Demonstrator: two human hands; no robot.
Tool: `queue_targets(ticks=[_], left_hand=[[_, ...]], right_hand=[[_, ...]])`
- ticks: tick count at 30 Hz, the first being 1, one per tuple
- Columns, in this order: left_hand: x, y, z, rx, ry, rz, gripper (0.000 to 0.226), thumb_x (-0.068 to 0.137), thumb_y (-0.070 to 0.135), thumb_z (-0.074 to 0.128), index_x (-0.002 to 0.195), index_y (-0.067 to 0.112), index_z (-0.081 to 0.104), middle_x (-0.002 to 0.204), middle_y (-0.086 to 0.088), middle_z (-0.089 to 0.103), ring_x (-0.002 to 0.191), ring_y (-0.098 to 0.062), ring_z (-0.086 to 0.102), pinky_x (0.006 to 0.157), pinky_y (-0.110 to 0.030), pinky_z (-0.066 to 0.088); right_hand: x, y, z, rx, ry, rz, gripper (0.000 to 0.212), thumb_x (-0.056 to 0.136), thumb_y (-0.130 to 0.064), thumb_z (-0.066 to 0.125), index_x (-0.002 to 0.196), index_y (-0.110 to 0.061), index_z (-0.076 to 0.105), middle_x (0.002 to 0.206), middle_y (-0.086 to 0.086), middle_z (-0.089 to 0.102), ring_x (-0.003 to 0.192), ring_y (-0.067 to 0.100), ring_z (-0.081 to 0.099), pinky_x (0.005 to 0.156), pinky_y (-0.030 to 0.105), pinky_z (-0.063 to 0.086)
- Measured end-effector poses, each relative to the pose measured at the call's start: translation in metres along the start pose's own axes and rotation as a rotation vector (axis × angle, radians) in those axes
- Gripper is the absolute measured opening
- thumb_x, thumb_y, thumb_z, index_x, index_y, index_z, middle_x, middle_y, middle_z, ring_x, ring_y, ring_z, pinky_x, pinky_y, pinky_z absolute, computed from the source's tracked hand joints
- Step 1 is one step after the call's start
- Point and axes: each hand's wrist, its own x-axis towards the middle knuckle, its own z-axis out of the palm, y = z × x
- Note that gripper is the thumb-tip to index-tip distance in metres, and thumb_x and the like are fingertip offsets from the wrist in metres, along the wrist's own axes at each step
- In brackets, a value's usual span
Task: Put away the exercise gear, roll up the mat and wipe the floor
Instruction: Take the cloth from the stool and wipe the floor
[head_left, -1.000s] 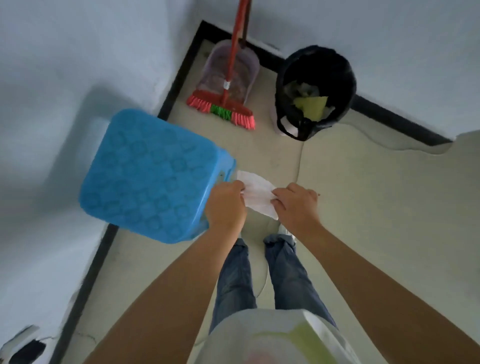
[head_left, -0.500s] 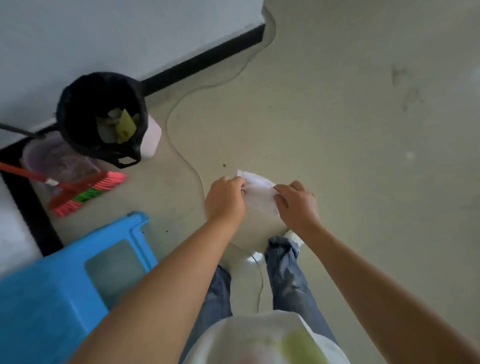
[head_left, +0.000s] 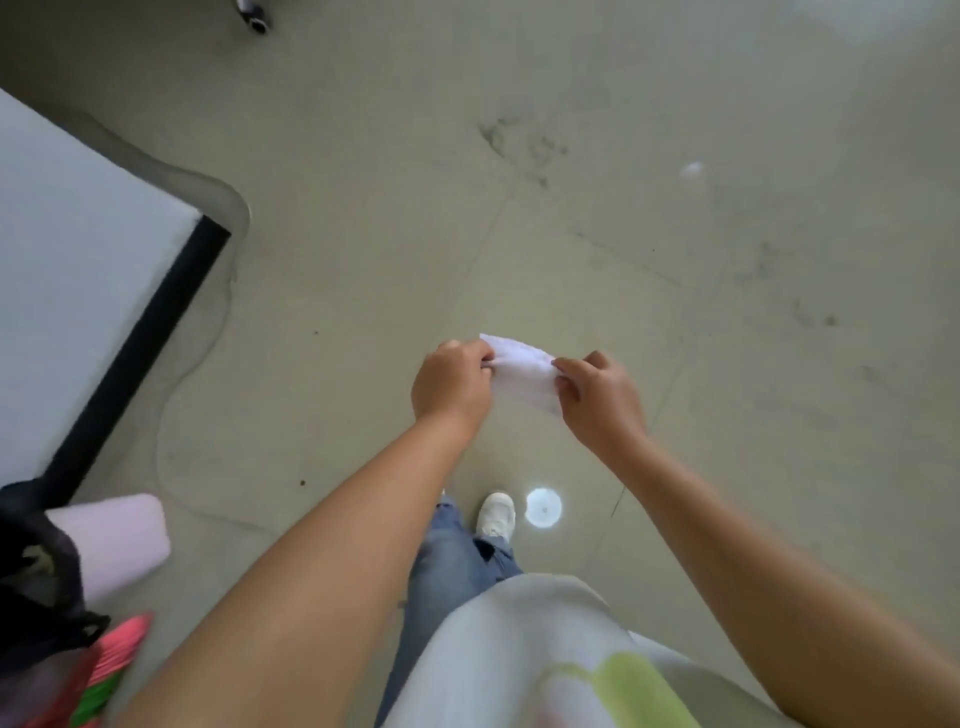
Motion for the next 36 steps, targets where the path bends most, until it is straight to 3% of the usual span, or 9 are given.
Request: queue_targets(ticks=[7, 12, 22, 27, 31, 36], left_hand=[[0.113, 0.142, -0.07, 0.031, -0.05, 0.146, 0.027, 0.093, 0.015, 0.05, 0.117, 0.015, 0.064, 0.122, -0.012, 0.06, 0.111, -0.03, 0.057, 0.086, -0.031, 0.046], [0.213, 0.262, -0.121, 0.055, -0.093, 0.226, 0.028, 0.093, 0.016, 0.053, 0.118, 0.014, 0.064, 0.123, -0.01, 0.063, 0.114, -0.028, 0.058, 0.09, -0.029, 0.045], [0.376, 0.48, -0.172, 0.191, -0.084, 0.367, 0.027, 0.094, 0.018, 0.051, 0.118, 0.016, 0.064, 0.123, -0.009, 0.062, 0.113, -0.029, 0.057, 0.087, -0.029, 0.045], [0.461, 0.584, -0.178, 0.24, -0.059, 0.307, 0.027, 0.094, 0.015, 0.048, 0.117, 0.017, 0.064, 0.124, -0.008, 0.06, 0.112, -0.028, 0.058, 0.085, -0.028, 0.046], [0.517, 0.656, -0.186, 0.23, -0.074, 0.214, 0.028, 0.094, 0.013, 0.047, 0.116, 0.017, 0.064, 0.125, -0.008, 0.061, 0.113, -0.028, 0.058, 0.086, -0.028, 0.046], [0.597, 0.724, -0.21, 0.04, -0.125, 0.097, 0.03, 0.093, 0.016, 0.052, 0.12, 0.019, 0.064, 0.127, -0.007, 0.062, 0.116, -0.026, 0.058, 0.092, -0.027, 0.046]], right_hand=[[0.118, 0.022, -0.124, 0.052, 0.094, 0.045, 0.032, 0.094, -0.014, 0.046, 0.121, -0.016, 0.064, 0.105, 0.016, 0.056, 0.095, 0.033, 0.055, 0.07, 0.026, 0.036], [0.225, 0.034, -0.233, 0.092, 0.214, 0.123, 0.031, 0.092, -0.013, 0.046, 0.117, -0.014, 0.066, 0.105, 0.018, 0.056, 0.095, 0.035, 0.056, 0.076, 0.031, 0.044], [0.411, 0.102, -0.412, 0.053, 0.267, 0.182, 0.029, 0.092, -0.016, 0.046, 0.113, -0.014, 0.066, 0.104, 0.017, 0.055, 0.098, 0.034, 0.054, 0.075, 0.03, 0.041], [0.518, 0.149, -0.481, 0.044, 0.233, 0.166, 0.028, 0.093, -0.018, 0.046, 0.111, -0.014, 0.066, 0.098, 0.014, 0.054, 0.096, 0.032, 0.055, 0.07, 0.026, 0.035], [0.591, 0.174, -0.538, 0.015, 0.132, 0.14, 0.029, 0.094, -0.02, 0.044, 0.113, -0.016, 0.065, 0.09, 0.004, 0.041, 0.099, 0.03, 0.054, 0.069, 0.022, 0.028], [0.69, 0.189, -0.613, 0.017, 0.09, 0.121, 0.028, 0.093, -0.018, 0.045, 0.111, -0.017, 0.066, 0.091, 0.003, 0.04, 0.098, 0.031, 0.055, 0.07, 0.021, 0.03]])
